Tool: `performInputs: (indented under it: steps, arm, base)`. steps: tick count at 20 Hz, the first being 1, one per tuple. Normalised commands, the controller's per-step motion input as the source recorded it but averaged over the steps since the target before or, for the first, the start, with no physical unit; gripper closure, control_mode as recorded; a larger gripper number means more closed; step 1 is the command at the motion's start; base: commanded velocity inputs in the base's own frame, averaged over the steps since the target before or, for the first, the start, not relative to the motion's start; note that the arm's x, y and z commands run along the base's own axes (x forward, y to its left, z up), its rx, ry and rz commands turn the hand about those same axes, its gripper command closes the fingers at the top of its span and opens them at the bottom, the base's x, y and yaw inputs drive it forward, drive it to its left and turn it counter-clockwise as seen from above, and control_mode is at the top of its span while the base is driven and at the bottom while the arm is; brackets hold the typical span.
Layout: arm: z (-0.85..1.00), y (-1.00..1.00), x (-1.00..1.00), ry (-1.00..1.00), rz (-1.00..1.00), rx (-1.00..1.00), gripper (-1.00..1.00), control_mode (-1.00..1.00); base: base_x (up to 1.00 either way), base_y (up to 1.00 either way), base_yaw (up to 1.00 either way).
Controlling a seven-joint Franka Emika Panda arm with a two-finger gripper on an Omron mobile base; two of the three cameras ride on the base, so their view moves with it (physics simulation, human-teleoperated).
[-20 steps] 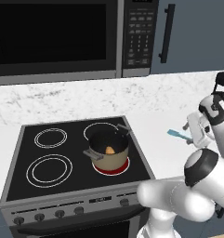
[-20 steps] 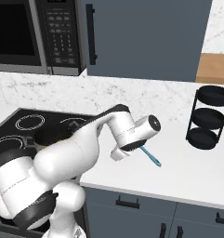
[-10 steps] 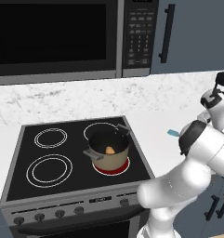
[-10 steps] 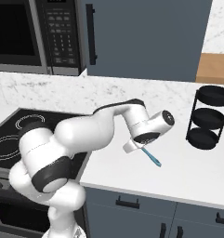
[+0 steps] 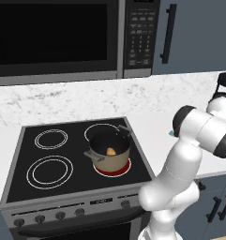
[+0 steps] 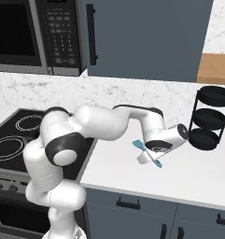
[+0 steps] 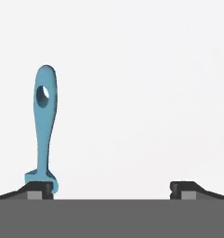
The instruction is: Put the potato and eggplant in the pot. Retrieve the spatula and lightly stir the vegetables in the pot.
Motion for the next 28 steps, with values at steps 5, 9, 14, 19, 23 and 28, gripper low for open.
performInputs:
  steps: [5, 9, 14, 19, 23, 28]
  arm:
    - [-0.39, -0.4, 0.0, -0.04, 0.01, 0.02, -1.0, -1.0]
    - [-0.24, -0.13, 0.0, 0.0, 0.01, 0.02, -1.0, -1.0]
    - [-0.03, 0.0, 0.07, 0.0, 0.0, 0.0, -1.0, -1.0]
    - [-0.01, 0.0, 0.19, 0.0, 0.0, 0.0, -1.0, -1.0]
    - [-0.13, 0.1, 0.15, 0.0, 0.0, 0.0, -1.0, -1.0]
    - [-0.2, 0.24, 0.05, 0.0, -0.03, 0.0, -1.0, -1.0]
  base:
    - [0.0, 0.0, 0.0]
    - [0.0, 0.0, 0.0]
    - [0.0, 0.0, 0.0]
    - [0.0, 0.0, 0.0]
    - [0.0, 0.0, 0.0]
    - [0.0, 0.0, 0.0]
